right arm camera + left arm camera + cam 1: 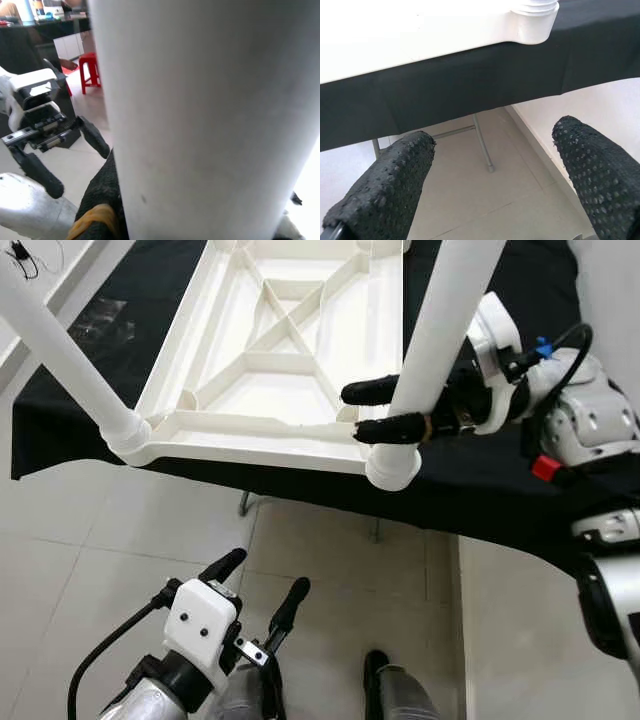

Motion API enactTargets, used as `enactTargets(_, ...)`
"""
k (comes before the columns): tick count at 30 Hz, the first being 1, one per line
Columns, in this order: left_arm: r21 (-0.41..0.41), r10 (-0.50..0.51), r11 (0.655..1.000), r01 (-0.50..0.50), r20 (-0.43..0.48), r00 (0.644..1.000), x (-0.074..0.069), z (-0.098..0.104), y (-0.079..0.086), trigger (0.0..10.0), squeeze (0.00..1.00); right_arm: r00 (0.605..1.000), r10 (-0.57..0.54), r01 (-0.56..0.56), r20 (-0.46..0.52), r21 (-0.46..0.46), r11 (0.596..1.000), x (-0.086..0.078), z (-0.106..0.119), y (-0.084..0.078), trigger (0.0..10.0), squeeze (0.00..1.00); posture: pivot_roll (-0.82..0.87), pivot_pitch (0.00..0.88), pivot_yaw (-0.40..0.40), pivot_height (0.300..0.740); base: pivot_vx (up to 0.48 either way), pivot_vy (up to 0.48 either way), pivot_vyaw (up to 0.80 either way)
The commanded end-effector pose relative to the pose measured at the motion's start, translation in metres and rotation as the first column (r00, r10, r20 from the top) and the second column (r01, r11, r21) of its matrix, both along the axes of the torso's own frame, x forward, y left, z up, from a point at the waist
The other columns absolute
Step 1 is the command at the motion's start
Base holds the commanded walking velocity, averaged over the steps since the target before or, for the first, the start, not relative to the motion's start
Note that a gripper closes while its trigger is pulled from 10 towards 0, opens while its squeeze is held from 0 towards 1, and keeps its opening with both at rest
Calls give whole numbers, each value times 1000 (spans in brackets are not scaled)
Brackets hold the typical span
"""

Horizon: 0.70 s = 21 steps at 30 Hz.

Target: Building children table

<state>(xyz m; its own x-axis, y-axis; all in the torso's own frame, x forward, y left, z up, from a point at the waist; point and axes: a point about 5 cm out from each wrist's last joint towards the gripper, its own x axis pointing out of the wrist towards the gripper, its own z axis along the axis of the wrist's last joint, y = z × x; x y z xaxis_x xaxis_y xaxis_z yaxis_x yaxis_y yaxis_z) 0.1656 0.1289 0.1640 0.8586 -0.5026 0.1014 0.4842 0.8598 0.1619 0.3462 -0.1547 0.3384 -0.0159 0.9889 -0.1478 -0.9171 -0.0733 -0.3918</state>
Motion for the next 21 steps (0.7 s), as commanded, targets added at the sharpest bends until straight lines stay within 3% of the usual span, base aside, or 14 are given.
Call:
enactTargets(1, 14, 3, 1000, -2, -29, 1000, -3, -5, 2, 10000, 0, 1000, -11, 11, -2, -44, 999, 4, -7, 1, 10000, 0, 86, 388, 21, 740, 0, 0, 0)
enactTargets(21, 16, 3, 1000, -3, -37, 999, -8, -4, 4, 10000, 0, 999, -53, 53, 1, -42, 998, 6, 4, -14, 10000, 0, 101, 405, 28, 740, 0, 0, 0)
